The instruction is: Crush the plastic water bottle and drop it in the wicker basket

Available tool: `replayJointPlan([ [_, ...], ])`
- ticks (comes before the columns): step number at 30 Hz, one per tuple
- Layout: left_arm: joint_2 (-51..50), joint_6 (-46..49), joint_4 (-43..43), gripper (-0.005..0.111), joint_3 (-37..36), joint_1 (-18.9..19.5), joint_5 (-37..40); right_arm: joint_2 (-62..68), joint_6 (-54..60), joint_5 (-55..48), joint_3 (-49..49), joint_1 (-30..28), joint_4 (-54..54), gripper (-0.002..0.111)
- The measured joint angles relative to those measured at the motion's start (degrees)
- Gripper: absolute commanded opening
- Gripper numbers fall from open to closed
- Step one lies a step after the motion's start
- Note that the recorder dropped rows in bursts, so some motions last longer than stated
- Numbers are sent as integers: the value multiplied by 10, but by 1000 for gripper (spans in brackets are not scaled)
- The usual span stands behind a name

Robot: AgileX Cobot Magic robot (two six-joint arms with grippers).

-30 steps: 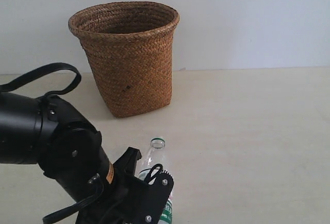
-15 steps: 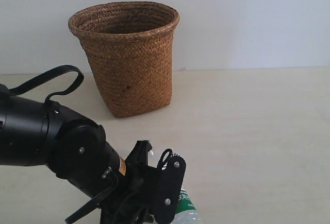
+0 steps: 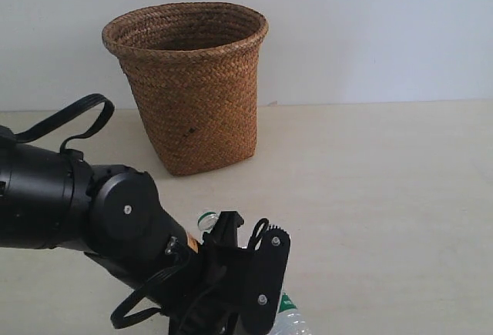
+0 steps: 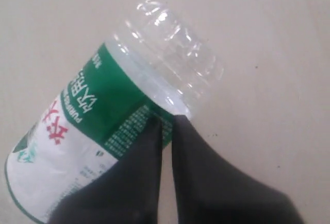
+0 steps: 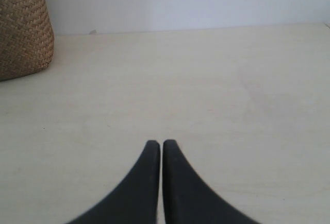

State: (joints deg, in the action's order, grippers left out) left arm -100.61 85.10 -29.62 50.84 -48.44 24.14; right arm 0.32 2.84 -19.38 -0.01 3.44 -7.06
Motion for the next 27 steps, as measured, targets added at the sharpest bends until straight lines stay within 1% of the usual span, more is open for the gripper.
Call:
replayJointPlan([
  [7,-18,5,9,4,8,0,3,0,0,0,0,0,0,0],
  [20,-69,5,-2,4,116,0,-6,0,0,0,0,0,0,0],
  [22,-71,5,-3,4,128,0,17,0,0,0,0,0,0,0],
  [25,-65,5,0,4,143,0,81,0,0,0,0,0,0,0],
  [26,-52,-15,29,4,147,-1,101,0,0,0,0,0,0,0],
  [27,-44,-34,58,4,150,-1,103,0,0,0,0,0,0,0],
])
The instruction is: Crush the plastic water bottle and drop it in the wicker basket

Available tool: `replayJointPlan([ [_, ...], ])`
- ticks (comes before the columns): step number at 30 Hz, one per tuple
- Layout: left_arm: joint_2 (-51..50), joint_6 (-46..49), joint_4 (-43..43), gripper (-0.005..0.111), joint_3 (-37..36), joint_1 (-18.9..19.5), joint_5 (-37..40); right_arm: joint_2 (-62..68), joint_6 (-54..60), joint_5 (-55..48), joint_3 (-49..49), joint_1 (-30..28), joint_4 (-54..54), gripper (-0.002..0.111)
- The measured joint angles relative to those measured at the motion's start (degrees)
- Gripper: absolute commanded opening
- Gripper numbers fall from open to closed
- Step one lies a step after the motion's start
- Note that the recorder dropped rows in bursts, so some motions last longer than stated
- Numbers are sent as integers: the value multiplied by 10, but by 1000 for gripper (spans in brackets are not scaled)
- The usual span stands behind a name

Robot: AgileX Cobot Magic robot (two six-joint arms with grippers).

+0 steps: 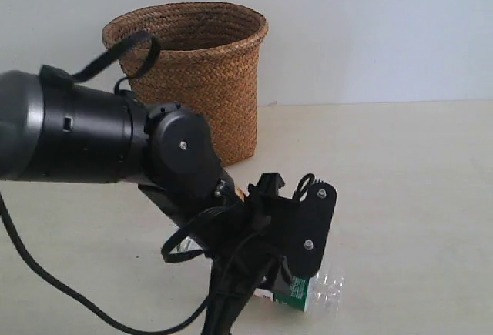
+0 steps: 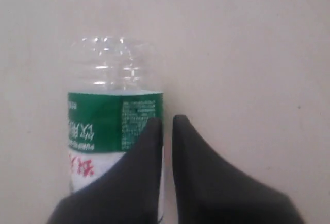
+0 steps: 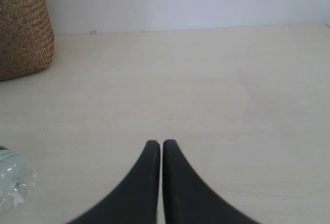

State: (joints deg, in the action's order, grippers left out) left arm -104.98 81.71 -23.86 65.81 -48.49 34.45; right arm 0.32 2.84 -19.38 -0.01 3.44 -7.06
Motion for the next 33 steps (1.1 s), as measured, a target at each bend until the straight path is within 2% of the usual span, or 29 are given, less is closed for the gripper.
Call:
replayJointPlan([
  [2,19,-66,98,4,11,5,6,0,0,0,0,0,0,0],
  [3,29,-138,215,4,23,16,26,0,0,0,0,0,0,0],
  [4,32,-180,277,4,30,23,44,0,0,0,0,0,0,0],
  [5,33,-249,379,5,38,39,81,0,0,0,0,0,0,0],
  [6,33,-275,425,7,38,49,94,0,0,0,0,0,0,0],
  [8,33,-323,497,21,38,80,108,0,0,0,0,0,0,0],
  [9,33,-331,506,33,38,88,110,0,0,0,0,0,0,0],
  [12,33,-346,514,56,39,106,95,0,0,0,0,0,0,0],
  [13,29,-351,514,60,39,110,84,0,0,0,0,0,0,0],
  [25,-52,-365,484,59,41,111,53,0,0,0,0,0,0,0],
  [33,-52,-271,393,59,41,111,98,0,0,0,0,0,0,0],
])
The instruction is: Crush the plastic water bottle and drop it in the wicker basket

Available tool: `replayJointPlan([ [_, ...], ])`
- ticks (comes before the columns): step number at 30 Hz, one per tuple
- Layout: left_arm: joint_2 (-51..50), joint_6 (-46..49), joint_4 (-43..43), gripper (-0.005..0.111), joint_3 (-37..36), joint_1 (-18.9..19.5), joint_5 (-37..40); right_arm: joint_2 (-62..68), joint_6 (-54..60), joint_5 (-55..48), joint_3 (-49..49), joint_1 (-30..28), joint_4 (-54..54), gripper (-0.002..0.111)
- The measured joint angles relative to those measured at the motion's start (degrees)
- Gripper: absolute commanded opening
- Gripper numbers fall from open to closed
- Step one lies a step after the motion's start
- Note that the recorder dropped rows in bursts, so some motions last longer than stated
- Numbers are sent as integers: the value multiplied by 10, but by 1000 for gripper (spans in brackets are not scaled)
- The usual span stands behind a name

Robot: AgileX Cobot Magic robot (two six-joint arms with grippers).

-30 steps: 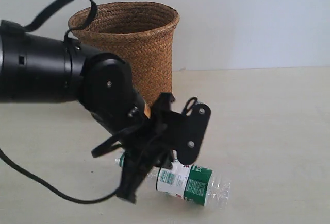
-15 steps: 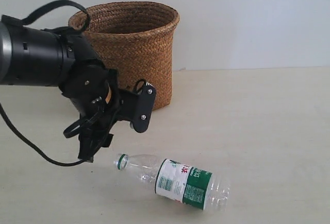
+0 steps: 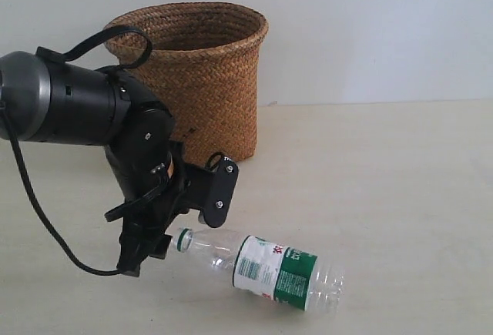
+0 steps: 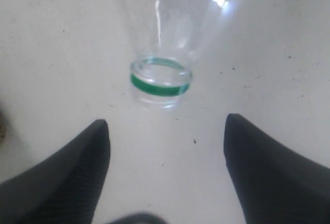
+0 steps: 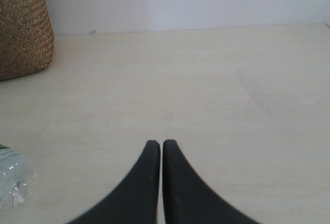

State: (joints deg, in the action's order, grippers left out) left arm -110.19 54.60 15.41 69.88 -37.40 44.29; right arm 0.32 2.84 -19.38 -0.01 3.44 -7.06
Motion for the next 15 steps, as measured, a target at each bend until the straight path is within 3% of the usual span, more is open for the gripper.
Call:
replayJointPlan([
  [8,0,78,-74,59,0,0,-1,0,0,0,0,0,0,0],
  [15,-19,91,-79,59,0,0,-10,0,0,0,0,0,0,0],
])
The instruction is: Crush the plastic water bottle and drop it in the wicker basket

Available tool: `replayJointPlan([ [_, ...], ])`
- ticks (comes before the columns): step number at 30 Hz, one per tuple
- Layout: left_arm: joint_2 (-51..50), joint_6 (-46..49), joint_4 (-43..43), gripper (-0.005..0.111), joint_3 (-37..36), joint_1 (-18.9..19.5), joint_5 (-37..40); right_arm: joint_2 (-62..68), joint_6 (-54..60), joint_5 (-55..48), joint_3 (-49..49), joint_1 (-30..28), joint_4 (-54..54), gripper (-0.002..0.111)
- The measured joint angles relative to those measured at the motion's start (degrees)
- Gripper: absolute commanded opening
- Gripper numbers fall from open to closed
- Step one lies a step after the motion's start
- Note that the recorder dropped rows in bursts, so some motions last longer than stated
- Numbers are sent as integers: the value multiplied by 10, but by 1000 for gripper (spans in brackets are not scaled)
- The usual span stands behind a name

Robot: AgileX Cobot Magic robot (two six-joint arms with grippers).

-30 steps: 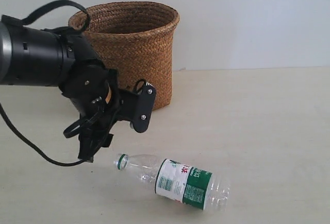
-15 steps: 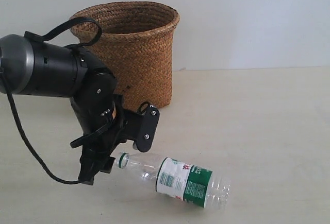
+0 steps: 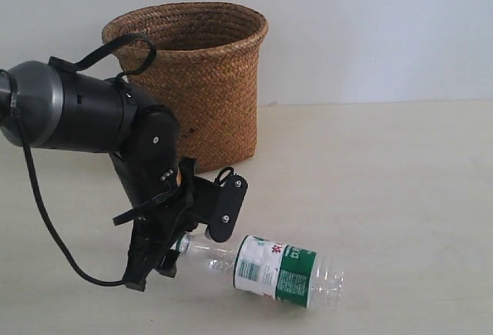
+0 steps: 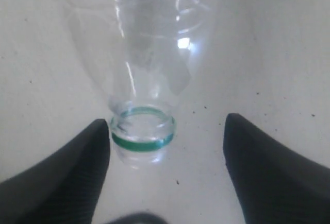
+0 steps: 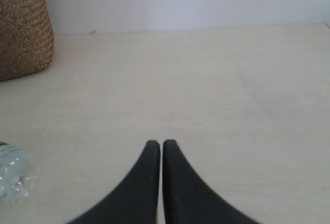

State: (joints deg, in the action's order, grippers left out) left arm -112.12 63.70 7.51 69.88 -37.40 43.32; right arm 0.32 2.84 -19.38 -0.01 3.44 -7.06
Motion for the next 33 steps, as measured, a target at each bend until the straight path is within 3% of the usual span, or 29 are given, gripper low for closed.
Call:
replayJointPlan([
  [7,-9,2,1,56,0,0,-34,0,0,0,0,0,0,0],
  [22,-13,4,3,5,0,0,-39,0,0,0,0,0,0,0],
  [33,-20,-44,3,4,0,0,-18,0,0,0,0,0,0,0],
])
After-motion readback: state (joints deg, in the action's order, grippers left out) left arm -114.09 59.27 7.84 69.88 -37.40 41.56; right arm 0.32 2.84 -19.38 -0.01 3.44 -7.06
